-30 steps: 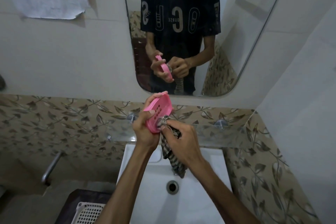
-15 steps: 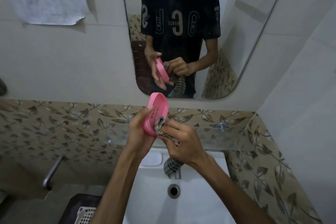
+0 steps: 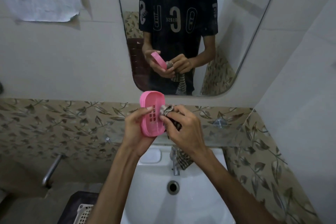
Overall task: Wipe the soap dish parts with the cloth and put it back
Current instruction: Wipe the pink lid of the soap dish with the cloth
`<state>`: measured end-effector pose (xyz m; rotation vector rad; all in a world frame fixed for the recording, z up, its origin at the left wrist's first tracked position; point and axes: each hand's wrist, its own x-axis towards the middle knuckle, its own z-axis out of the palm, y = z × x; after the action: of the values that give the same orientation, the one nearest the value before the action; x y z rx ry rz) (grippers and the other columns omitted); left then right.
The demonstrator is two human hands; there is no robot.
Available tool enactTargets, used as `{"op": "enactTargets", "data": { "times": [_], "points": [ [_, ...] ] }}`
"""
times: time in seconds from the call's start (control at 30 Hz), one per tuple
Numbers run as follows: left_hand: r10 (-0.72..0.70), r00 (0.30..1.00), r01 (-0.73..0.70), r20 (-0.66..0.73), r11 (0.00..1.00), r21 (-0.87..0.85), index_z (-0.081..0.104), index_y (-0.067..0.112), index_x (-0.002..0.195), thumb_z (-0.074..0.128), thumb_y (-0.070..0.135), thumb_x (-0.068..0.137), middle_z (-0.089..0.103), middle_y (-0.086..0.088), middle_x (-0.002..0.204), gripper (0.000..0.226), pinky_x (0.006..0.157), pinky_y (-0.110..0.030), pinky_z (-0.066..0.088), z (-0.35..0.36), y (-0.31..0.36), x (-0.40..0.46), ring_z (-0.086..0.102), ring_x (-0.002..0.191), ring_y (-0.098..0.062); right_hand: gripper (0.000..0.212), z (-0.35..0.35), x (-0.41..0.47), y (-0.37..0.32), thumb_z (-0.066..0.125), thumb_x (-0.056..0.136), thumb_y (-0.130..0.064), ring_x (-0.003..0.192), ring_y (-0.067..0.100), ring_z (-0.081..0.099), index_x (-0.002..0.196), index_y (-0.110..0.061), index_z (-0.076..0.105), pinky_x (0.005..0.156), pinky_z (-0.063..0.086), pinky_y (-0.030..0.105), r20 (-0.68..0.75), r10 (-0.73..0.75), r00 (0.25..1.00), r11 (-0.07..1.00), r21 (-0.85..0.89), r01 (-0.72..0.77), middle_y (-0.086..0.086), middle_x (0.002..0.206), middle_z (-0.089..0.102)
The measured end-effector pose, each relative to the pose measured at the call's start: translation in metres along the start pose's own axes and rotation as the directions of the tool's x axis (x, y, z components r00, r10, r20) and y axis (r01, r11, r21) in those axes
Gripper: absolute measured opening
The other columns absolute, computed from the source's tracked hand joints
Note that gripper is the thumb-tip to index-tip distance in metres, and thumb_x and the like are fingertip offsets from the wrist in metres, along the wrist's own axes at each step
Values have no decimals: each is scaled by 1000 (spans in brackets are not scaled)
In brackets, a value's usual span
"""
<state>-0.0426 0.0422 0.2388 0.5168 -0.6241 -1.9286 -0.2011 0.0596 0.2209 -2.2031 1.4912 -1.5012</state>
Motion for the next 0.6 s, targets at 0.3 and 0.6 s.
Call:
{"op": "enactTargets", "data": {
  "times": [0.3,0.6],
  "points": [
    [137,988,-134,-64,989,57,76,-2,117,56,22,77,69,-29,122,50,81,-37,55,-1,-9,2,66,110,-38,10,5,-11,-11,78,91,-14,87,19,72,99,-8,81,77,61,39,94,76,993,997,7,-77,2,100,77],
    [267,963,-263,-21,958,112,81,12,115,36,11,72,68,-27,118,62,90,-47,56,-4,-21,9,59,119,-47,11,11,-17,-23,71,93,-16,73,15,60,83,-12,72,67,54,36,195,186,963,983,-42,-181,0,83,70]
  ]
}}
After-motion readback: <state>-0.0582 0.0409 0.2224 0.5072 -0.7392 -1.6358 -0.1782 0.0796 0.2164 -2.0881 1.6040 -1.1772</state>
